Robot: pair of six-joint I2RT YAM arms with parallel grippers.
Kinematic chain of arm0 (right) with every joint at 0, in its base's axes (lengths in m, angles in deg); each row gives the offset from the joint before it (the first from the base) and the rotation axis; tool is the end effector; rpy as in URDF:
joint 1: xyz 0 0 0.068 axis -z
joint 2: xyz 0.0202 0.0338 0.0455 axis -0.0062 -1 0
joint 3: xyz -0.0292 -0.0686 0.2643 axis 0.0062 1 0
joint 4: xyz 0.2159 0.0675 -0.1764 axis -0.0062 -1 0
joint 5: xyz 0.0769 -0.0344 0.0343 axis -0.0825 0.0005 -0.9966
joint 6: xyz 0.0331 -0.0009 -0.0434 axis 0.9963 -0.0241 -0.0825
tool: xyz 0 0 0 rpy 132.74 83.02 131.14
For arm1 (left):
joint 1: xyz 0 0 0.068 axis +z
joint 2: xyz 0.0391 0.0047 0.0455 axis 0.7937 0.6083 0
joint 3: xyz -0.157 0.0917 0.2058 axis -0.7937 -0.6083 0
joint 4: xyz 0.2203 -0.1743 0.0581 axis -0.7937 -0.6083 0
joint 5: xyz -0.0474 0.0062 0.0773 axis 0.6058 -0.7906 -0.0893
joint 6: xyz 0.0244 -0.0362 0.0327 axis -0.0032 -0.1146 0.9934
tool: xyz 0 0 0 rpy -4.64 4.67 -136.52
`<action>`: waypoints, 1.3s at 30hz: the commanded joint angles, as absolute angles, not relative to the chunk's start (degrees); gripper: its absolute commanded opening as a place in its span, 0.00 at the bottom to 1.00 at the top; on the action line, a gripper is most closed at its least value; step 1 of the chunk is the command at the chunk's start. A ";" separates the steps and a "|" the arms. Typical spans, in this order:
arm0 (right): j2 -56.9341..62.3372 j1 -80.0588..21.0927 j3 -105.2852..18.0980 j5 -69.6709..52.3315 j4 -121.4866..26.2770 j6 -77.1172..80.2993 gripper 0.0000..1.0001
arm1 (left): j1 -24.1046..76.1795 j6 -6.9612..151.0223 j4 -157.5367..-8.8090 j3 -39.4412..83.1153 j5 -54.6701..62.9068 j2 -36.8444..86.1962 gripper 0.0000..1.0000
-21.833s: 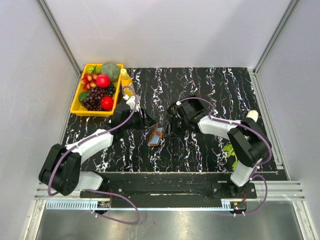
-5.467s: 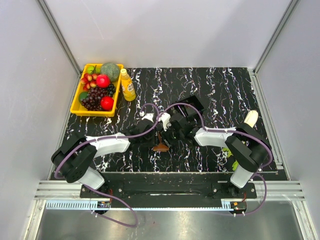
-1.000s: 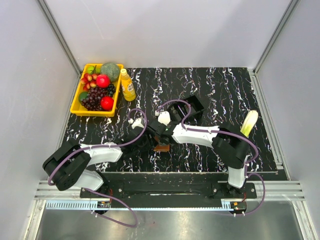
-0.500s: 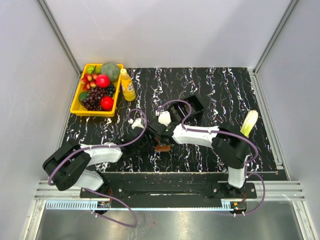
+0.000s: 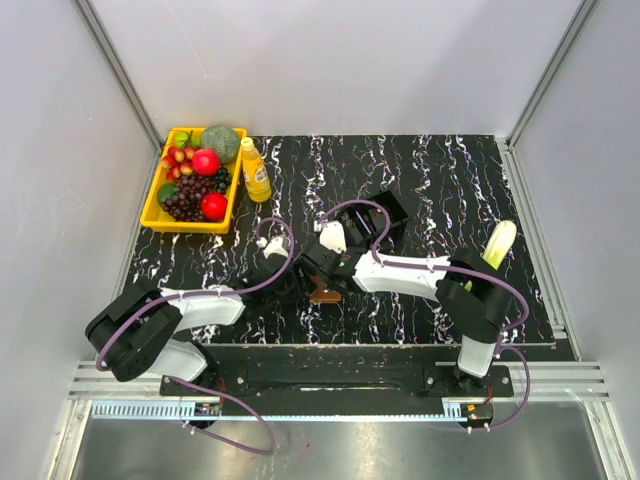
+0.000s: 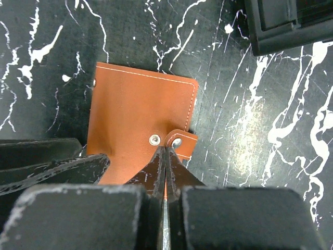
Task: Put the credit cards into the card holder
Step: Close the card holder at the center of the board.
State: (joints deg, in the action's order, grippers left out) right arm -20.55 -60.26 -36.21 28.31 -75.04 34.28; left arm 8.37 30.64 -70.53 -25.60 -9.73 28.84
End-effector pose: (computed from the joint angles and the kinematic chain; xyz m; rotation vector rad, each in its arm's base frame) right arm 0.2096 0.3260 0.1641 -0.2909 2.4552 0.0148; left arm 0.1905 -0.1800 0.1161 -0.2376 2.3783 -0.7566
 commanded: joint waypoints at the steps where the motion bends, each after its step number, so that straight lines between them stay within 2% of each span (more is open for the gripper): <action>1: -16.68 -61.09 -35.46 27.98 -69.96 31.95 0.00 | 8.68 30.88 -67.17 -24.93 -9.15 28.37 0.41; 25: -22.83 -59.42 -34.23 19.29 -61.87 27.56 0.00 | 9.12 30.96 -66.56 -24.76 -7.92 29.78 0.41; 34: -20.54 -58.54 -32.91 16.21 -59.76 26.42 0.00 | 9.12 31.58 -67.17 -24.84 -8.27 28.73 0.41; 35: -20.46 -58.54 -33.26 15.68 -60.01 26.07 0.04 | 9.12 31.49 -67.26 -24.93 -8.45 28.46 0.41; 38: -16.43 -58.54 -30.21 15.14 -57.92 26.15 0.27 | 9.21 31.84 -68.66 -24.58 -9.15 26.45 0.41; 39: -14.93 -58.45 -28.97 16.62 -57.12 26.41 0.29 | 9.29 32.10 -69.54 -24.41 -9.76 25.48 0.41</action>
